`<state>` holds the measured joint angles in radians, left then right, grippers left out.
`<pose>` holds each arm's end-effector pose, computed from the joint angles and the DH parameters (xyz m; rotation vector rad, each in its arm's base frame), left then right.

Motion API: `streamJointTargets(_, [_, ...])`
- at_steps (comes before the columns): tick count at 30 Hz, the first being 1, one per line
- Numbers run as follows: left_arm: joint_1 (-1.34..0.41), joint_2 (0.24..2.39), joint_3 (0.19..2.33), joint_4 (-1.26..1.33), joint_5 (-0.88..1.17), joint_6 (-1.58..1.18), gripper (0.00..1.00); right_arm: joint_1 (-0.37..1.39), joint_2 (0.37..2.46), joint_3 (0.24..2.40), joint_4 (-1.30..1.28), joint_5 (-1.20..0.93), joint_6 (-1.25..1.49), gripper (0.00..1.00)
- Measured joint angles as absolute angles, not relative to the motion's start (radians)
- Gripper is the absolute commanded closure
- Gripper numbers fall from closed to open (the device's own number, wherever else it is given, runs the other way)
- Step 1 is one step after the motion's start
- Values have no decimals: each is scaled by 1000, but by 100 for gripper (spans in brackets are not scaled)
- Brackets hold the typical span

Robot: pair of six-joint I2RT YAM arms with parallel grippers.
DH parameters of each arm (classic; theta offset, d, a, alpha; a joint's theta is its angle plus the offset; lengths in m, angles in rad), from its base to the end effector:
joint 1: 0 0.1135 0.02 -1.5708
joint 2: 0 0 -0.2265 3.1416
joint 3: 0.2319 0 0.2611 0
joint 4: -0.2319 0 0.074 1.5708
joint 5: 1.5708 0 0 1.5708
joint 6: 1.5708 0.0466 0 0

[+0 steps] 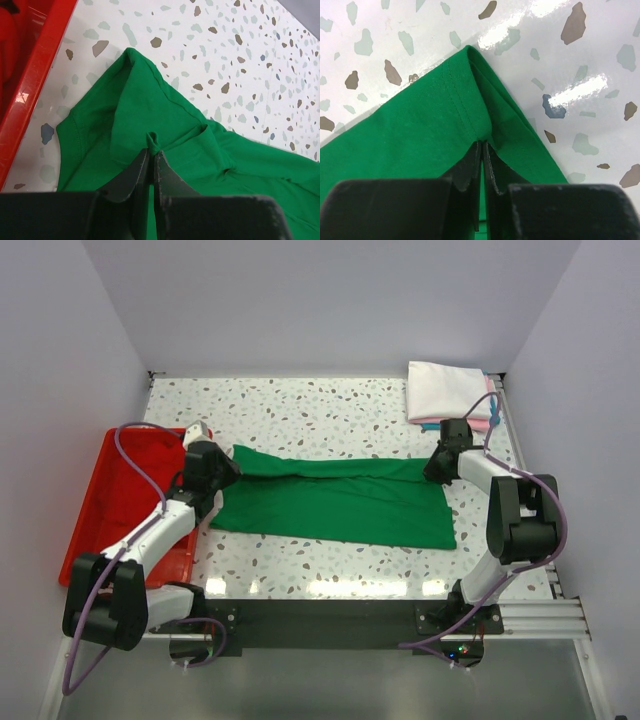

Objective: Fold and stack the t-shirts
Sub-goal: Fold the tshirt

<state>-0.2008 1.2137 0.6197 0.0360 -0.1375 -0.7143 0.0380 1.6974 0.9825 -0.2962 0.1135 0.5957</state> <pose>0.2824 -0.0510 0.1696 -0.6245 2.0557 -0.3934 0.3437 0.0078 0.1150 0.7489 2.4631 0.0915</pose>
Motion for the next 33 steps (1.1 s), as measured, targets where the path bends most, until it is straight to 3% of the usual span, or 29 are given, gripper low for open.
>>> streamJointTargets(2, [-201,1214,620,36,-138,-714,100,38,1697,988,-305,114,595,100])
streamJointTargets(21, [-198,1206,653,15,-151,-715,100,6,1586,1029,-404,111,582,100])
streamJointTargets(33, [-198,1107,623,-15,-164,-727,100,-34,1484,901,-414,83,567,100])
